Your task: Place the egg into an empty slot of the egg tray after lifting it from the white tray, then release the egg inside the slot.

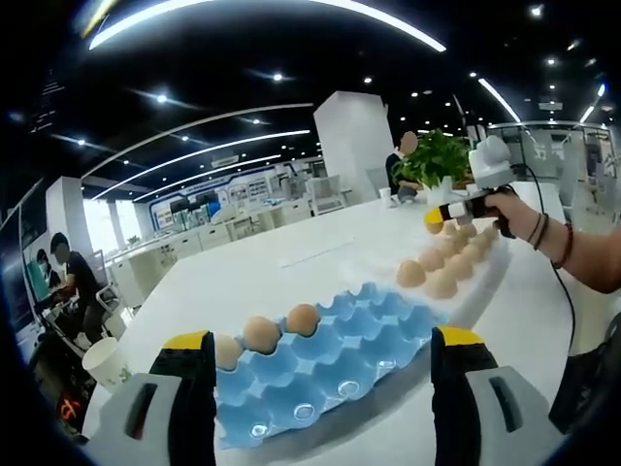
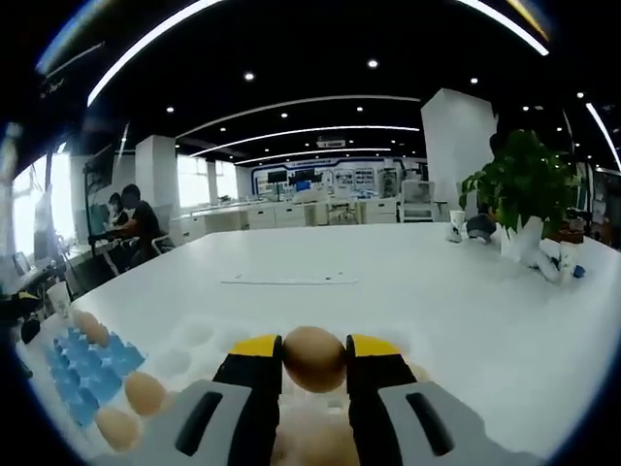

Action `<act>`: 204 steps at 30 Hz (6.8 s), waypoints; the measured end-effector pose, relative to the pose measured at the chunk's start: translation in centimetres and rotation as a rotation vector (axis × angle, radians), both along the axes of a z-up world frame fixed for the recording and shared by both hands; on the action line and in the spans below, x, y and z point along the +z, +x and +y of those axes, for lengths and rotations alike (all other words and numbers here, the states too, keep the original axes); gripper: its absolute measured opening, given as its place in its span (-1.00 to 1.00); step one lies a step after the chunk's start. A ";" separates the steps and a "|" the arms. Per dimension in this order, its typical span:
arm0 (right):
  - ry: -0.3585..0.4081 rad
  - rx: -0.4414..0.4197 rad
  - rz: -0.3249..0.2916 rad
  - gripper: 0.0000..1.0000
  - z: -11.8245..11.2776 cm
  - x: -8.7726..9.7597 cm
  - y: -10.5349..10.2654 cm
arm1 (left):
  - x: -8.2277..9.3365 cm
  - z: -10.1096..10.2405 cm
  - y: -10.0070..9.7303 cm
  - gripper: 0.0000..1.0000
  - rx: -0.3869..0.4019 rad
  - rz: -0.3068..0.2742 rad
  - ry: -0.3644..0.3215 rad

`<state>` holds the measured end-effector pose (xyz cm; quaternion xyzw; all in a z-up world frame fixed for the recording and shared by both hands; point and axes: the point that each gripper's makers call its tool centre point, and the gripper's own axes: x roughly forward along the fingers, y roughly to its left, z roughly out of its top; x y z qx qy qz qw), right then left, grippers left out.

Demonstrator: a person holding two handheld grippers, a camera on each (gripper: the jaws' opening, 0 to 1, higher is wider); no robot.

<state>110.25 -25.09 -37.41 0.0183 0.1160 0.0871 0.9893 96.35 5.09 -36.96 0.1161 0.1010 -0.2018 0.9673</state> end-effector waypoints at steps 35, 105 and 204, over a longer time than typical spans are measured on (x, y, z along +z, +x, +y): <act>0.005 0.254 -0.013 -0.48 11.0 1.2 -1.3 | 0.3 0.1 -0.3 0.88 -0.006 -0.012 -0.009; -0.050 0.556 0.110 -0.47 25.7 -4.6 -3.2 | -1.1 0.1 -0.3 0.88 -0.018 0.018 -0.017; -0.060 -0.005 0.013 -0.05 -5.5 -2.6 -0.1 | 0.3 -0.3 0.9 0.89 0.028 -0.015 -0.027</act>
